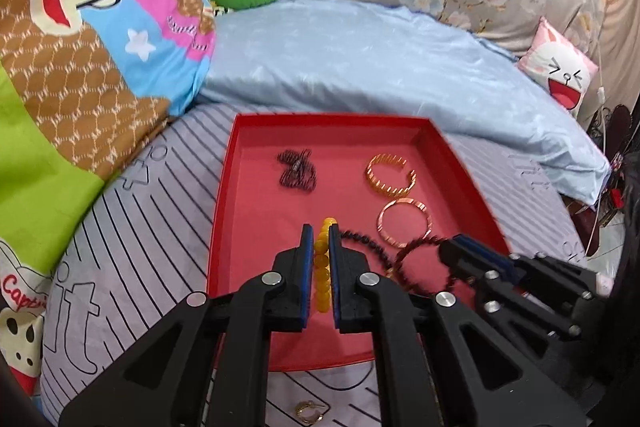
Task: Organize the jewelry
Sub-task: 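Open the left tool releasing the yellow bracelet while the right tool releases the dark red bracelet, then withdraw both tools from the tray back to the remaining jewelry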
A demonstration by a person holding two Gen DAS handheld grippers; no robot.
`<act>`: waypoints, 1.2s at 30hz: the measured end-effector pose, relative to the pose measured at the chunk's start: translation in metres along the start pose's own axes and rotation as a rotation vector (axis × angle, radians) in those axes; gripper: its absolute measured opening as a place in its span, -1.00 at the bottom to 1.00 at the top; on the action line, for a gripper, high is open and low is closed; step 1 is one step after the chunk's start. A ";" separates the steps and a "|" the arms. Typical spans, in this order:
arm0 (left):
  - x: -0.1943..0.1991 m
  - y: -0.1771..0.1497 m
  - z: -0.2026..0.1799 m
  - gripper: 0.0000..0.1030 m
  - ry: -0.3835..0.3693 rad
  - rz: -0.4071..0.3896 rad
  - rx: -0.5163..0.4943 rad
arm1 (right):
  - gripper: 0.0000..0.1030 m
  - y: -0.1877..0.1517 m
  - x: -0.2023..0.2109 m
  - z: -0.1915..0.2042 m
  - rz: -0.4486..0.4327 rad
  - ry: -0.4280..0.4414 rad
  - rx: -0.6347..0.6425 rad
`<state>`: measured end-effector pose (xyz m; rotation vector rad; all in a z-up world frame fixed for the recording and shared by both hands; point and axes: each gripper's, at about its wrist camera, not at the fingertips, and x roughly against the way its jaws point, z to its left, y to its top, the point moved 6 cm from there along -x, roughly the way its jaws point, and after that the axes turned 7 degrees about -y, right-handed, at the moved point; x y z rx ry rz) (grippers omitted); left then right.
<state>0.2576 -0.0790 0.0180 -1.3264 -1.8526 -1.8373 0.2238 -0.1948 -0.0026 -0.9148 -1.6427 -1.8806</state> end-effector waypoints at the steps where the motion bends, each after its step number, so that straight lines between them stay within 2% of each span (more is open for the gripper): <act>1: -0.005 -0.004 0.003 -0.85 0.008 0.011 0.004 | -0.85 -0.003 -0.002 -0.003 0.005 -0.005 -0.002; 9: -0.023 -0.016 0.016 -0.85 0.079 0.035 -0.015 | -0.84 -0.010 -0.014 -0.013 0.020 -0.060 0.006; 11: -0.023 -0.016 0.018 -0.84 0.095 0.026 -0.013 | -0.75 -0.011 -0.015 -0.015 0.013 -0.075 0.006; 12: -0.023 -0.015 0.019 -0.72 0.105 0.021 -0.013 | -0.68 -0.012 -0.014 -0.016 0.011 -0.078 0.005; 13: -0.021 -0.015 0.021 -0.49 0.116 0.014 -0.007 | -0.63 -0.012 -0.013 -0.017 0.006 -0.081 0.000; 15: -0.019 -0.015 0.023 -0.31 0.124 0.001 0.001 | -0.47 -0.012 -0.011 -0.018 -0.003 -0.081 -0.007; 27: -0.013 -0.019 0.020 -0.31 0.122 -0.001 0.011 | -0.46 -0.012 0.008 -0.015 -0.032 -0.070 -0.013; 36: 0.009 -0.023 0.005 -0.31 0.111 -0.021 -0.002 | -0.45 -0.020 0.030 -0.010 -0.050 -0.060 -0.016</act>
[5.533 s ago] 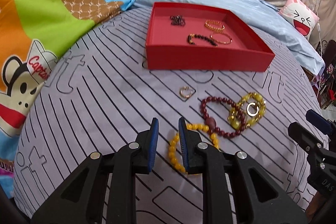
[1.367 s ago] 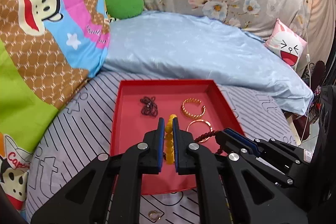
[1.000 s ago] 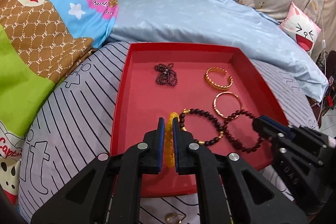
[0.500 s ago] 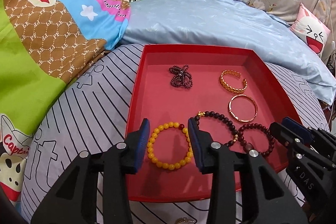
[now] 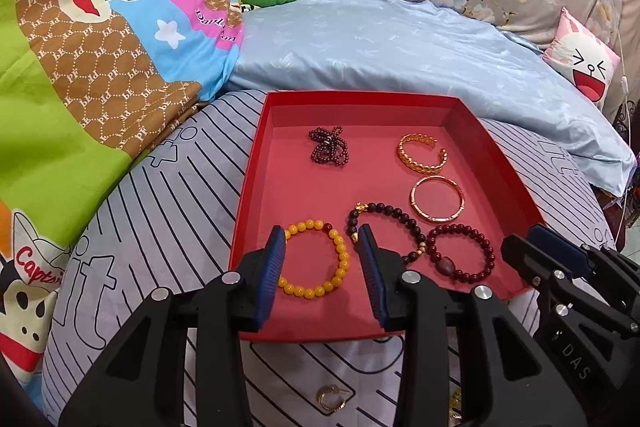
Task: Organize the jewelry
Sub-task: 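Withdraw both tools from the tray back to the remaining jewelry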
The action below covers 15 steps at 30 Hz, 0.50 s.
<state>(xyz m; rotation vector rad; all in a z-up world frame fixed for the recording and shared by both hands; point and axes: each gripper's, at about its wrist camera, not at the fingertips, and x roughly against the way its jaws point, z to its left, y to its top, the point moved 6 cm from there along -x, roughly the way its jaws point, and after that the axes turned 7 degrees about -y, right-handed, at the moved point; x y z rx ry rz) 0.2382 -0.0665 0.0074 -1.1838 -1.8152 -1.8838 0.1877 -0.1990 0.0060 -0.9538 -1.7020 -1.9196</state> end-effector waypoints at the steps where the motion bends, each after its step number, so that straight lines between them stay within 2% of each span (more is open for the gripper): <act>1: 0.003 0.000 -0.001 -0.31 -0.001 -0.002 0.000 | -0.45 -0.001 0.004 0.000 -0.003 0.001 -0.001; 15: 0.045 -0.024 -0.015 -0.31 -0.019 -0.013 -0.009 | -0.45 -0.037 0.053 -0.003 -0.009 0.012 -0.012</act>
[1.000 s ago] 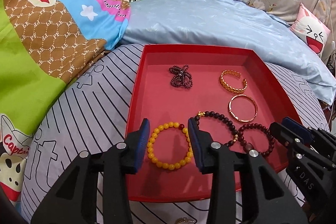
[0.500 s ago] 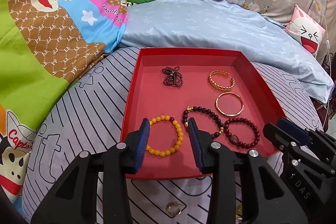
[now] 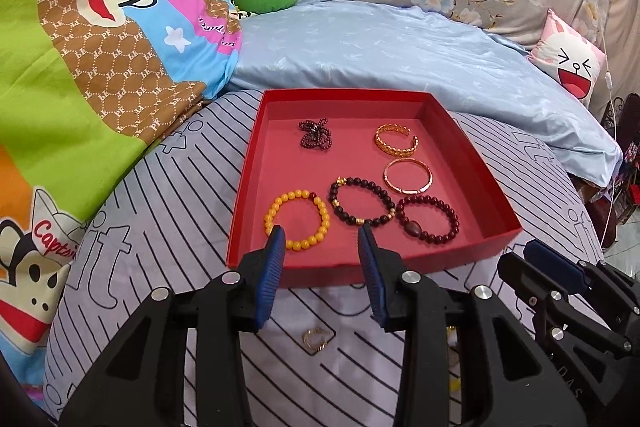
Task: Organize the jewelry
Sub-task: 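Withdraw both tools from the tray back to the remaining jewelry, then grasp the yellow glass-bead bracelet tangled with gold rings with the right tool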
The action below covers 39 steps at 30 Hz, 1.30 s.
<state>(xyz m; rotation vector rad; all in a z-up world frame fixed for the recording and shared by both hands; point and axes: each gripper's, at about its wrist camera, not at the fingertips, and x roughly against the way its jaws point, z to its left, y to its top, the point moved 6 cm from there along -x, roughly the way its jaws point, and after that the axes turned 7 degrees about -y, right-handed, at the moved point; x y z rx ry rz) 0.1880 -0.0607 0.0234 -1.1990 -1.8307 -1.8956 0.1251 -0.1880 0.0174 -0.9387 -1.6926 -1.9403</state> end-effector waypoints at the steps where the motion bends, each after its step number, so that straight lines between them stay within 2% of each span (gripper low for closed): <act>1: 0.003 -0.003 -0.001 -0.31 -0.001 0.001 0.000 | -0.45 -0.003 0.003 0.000 0.000 0.001 0.000; 12: 0.024 -0.041 -0.006 -0.30 -0.002 0.029 0.001 | -0.46 -0.045 0.024 -0.005 0.037 0.005 -0.006; 25: 0.031 -0.100 0.007 -0.30 0.009 0.109 0.036 | -0.46 -0.093 0.017 -0.016 0.117 -0.015 -0.011; 31: 0.030 -0.114 0.017 -0.30 0.012 0.131 0.065 | -0.46 -0.088 0.007 -0.015 0.124 -0.014 -0.022; 39: 0.027 -0.117 0.025 -0.30 0.016 0.140 0.084 | -0.46 -0.077 -0.011 -0.004 0.127 -0.020 -0.003</act>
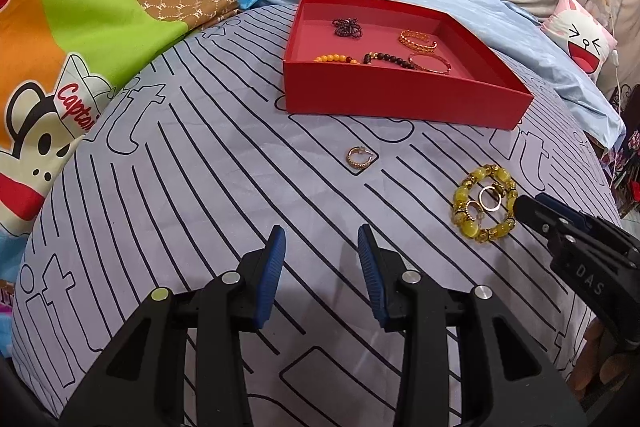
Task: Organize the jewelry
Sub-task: 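Grasp the yellow glass-bead bracelet tangled with gold rings with the right tool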
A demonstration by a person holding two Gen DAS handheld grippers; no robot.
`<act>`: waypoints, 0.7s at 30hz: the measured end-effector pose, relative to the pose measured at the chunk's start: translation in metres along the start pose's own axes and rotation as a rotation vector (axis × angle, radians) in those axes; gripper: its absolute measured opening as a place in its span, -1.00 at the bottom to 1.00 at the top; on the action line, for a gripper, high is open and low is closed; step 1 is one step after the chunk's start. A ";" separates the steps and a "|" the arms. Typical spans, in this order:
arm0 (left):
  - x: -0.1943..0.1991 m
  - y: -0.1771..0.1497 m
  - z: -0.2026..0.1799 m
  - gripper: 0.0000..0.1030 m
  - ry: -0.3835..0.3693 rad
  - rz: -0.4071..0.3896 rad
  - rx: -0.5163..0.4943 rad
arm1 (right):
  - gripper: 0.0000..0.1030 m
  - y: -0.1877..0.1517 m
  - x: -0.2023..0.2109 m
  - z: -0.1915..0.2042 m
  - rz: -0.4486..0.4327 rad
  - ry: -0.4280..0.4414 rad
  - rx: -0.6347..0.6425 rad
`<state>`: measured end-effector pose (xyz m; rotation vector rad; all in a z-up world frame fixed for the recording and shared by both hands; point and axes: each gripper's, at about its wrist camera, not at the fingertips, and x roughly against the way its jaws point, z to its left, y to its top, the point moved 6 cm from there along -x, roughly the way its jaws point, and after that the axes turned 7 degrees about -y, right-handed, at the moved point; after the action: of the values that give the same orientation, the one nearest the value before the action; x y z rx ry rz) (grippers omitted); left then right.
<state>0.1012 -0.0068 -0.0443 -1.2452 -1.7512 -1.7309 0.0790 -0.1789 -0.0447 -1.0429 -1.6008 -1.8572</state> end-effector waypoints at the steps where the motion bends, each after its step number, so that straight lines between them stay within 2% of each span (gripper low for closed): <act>1: -0.001 0.000 0.001 -0.30 -0.001 0.001 0.003 | -0.46 0.001 -0.002 0.002 0.004 0.001 0.004; 10: -0.004 0.003 0.003 -0.30 -0.006 0.008 0.014 | -0.51 -0.004 -0.009 0.004 0.016 -0.009 0.033; 18: -0.005 0.005 -0.001 -0.30 -0.014 0.009 0.005 | -0.82 -0.005 -0.010 -0.003 0.012 -0.014 0.036; 21: -0.004 0.005 -0.002 -0.30 -0.015 0.008 0.004 | -0.82 -0.006 -0.010 -0.005 0.013 -0.009 0.032</act>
<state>0.1071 -0.0112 -0.0442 -1.2649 -1.7547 -1.7168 0.0795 -0.1834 -0.0560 -1.0468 -1.6201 -1.8147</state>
